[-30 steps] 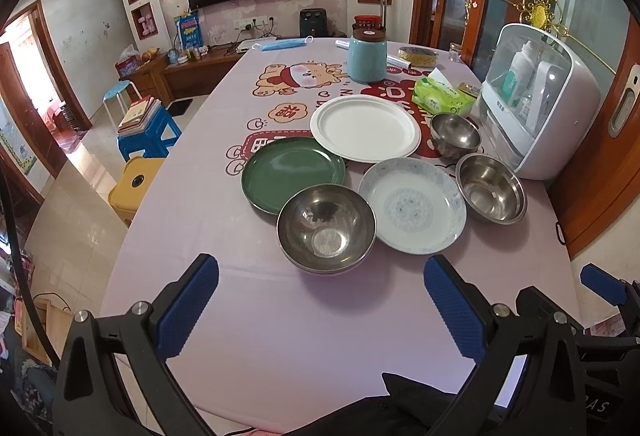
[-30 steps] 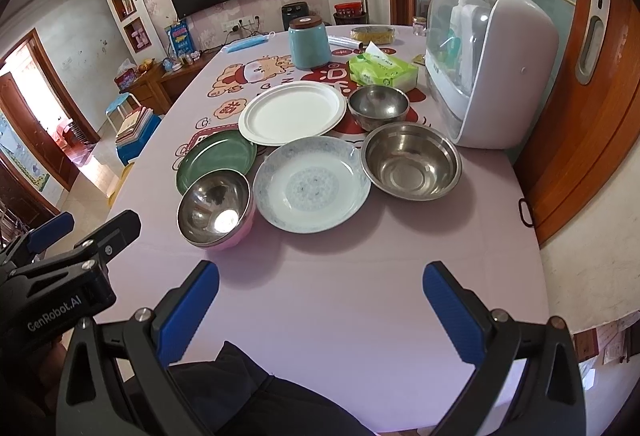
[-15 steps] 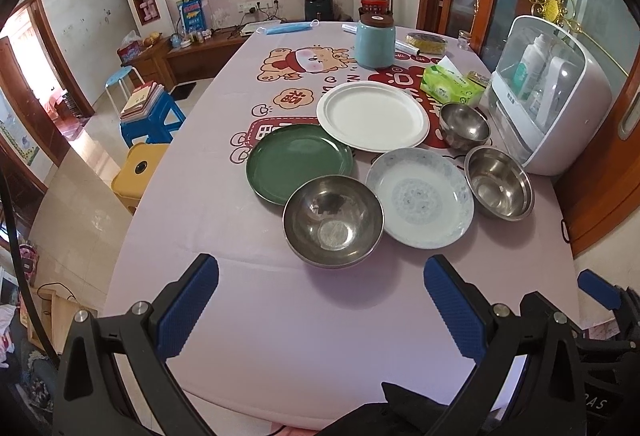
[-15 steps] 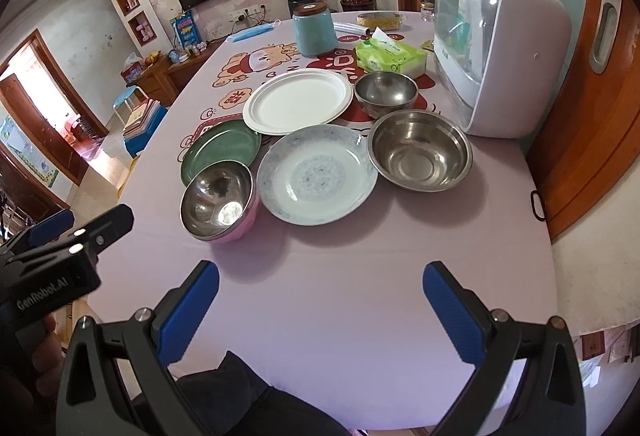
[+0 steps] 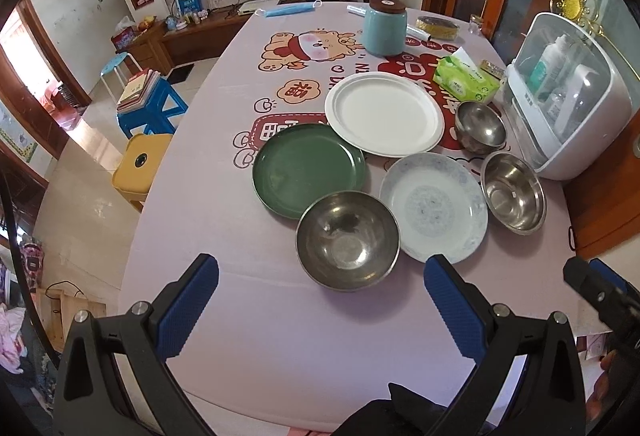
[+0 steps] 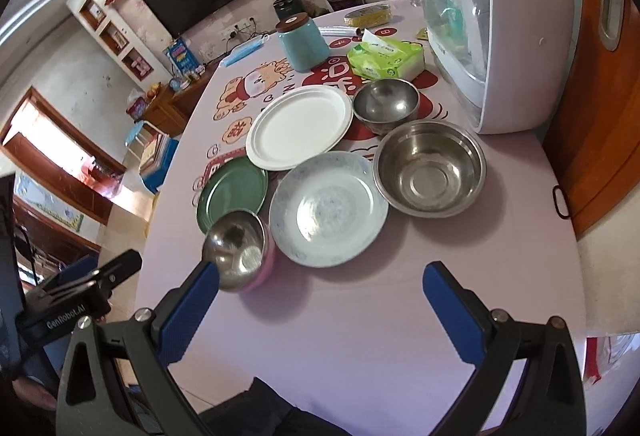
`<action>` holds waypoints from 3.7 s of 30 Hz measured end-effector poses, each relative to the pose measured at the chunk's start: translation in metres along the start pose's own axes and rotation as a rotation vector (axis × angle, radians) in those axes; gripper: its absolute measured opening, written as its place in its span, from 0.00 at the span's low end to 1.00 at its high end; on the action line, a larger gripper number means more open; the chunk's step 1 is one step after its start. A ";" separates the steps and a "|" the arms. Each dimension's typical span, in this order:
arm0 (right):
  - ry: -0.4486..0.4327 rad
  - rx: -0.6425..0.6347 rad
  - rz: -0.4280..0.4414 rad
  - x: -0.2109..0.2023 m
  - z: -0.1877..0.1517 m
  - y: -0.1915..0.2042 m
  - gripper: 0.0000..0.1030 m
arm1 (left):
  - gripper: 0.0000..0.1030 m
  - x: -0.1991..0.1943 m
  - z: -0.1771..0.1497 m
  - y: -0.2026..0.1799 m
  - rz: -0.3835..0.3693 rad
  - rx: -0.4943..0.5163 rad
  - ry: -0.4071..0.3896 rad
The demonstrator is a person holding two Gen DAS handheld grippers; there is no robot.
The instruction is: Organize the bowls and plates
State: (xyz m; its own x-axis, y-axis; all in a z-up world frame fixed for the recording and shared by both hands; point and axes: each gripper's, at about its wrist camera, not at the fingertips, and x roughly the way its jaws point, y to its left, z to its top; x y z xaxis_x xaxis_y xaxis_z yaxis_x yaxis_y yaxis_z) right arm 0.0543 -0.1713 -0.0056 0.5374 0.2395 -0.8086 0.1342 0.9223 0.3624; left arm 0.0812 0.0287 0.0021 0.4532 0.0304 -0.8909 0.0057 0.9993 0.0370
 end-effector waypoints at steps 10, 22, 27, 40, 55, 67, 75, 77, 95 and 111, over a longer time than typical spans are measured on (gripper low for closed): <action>0.002 0.072 -0.022 0.020 0.037 0.001 0.99 | 0.99 0.016 0.057 0.023 0.008 0.065 0.029; -0.020 0.113 -0.067 0.066 0.081 0.010 0.99 | 0.99 0.048 0.150 0.046 0.004 0.141 0.012; -0.039 0.098 -0.072 0.092 0.100 0.016 0.99 | 0.99 0.072 0.186 0.050 0.013 0.179 0.003; -0.053 0.098 -0.105 0.171 0.126 0.013 0.98 | 0.99 0.174 0.243 0.049 -0.062 0.209 -0.022; -0.042 0.157 -0.103 0.227 0.122 0.005 0.90 | 0.99 0.281 0.245 0.047 -0.249 0.068 0.045; -0.030 0.182 -0.139 0.259 0.119 -0.007 0.78 | 0.87 0.352 0.230 0.030 -0.315 0.030 0.149; -0.043 0.124 -0.210 0.266 0.125 -0.008 0.77 | 0.69 0.366 0.233 0.018 -0.354 0.044 0.149; -0.039 0.109 -0.229 0.269 0.125 -0.007 0.76 | 0.66 0.366 0.234 0.016 -0.357 0.051 0.139; 0.046 0.105 -0.224 0.290 0.123 -0.004 0.55 | 0.40 0.363 0.227 0.006 -0.344 0.107 0.144; -0.011 0.133 -0.166 0.280 0.125 -0.015 0.27 | 0.25 0.358 0.222 0.001 -0.387 0.158 0.113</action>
State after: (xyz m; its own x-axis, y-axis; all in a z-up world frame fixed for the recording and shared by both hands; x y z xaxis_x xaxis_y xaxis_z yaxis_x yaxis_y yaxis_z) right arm 0.3065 -0.1561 -0.1799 0.5074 0.0840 -0.8576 0.3297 0.9005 0.2834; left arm 0.4414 0.0352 -0.2163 0.2903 -0.3354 -0.8962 0.2966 0.9220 -0.2489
